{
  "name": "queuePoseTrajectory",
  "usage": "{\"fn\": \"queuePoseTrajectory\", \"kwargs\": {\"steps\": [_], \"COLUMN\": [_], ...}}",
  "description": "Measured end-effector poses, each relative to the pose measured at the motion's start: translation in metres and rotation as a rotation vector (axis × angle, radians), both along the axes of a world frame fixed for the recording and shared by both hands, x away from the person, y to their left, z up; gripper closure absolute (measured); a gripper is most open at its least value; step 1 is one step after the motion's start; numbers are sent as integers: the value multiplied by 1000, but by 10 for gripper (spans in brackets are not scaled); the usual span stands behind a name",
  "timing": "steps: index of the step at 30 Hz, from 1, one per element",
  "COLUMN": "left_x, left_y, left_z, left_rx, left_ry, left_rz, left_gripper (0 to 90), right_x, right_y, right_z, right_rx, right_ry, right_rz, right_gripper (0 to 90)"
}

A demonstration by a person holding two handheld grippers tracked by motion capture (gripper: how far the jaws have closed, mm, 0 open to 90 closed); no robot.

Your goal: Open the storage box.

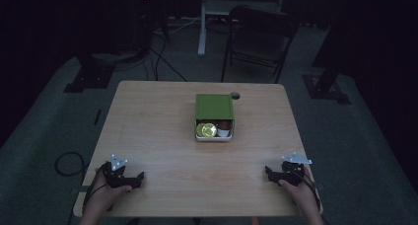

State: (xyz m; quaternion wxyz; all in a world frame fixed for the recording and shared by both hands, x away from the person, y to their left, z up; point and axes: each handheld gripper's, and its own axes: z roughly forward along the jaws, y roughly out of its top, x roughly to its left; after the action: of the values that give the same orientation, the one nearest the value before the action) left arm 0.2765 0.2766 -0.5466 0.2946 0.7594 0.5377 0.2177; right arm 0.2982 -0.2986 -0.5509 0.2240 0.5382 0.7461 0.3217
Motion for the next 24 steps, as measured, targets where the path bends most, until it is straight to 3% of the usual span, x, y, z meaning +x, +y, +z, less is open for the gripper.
{"fn": "queuePoseTrajectory", "kwargs": {"steps": [4,9,16,24], "left_x": [0,-1,-1,2], "left_y": [0,-2,-13,-30], "left_z": [0,0,1,5], "left_rx": [1,2,63,114], "left_ry": [0,-4,-60,-94], "left_rz": [-4,-48,-118,-175], "left_gripper": [5,6,15,15], "right_x": [0,0,0,0], "right_y": [0,0,0,0], "right_z": [0,0,0,0], "right_rx": [0,0,0,0], "right_ry": [0,0,0,0], "right_rz": [0,0,0,0], "right_gripper": [106,106,106,106]}}
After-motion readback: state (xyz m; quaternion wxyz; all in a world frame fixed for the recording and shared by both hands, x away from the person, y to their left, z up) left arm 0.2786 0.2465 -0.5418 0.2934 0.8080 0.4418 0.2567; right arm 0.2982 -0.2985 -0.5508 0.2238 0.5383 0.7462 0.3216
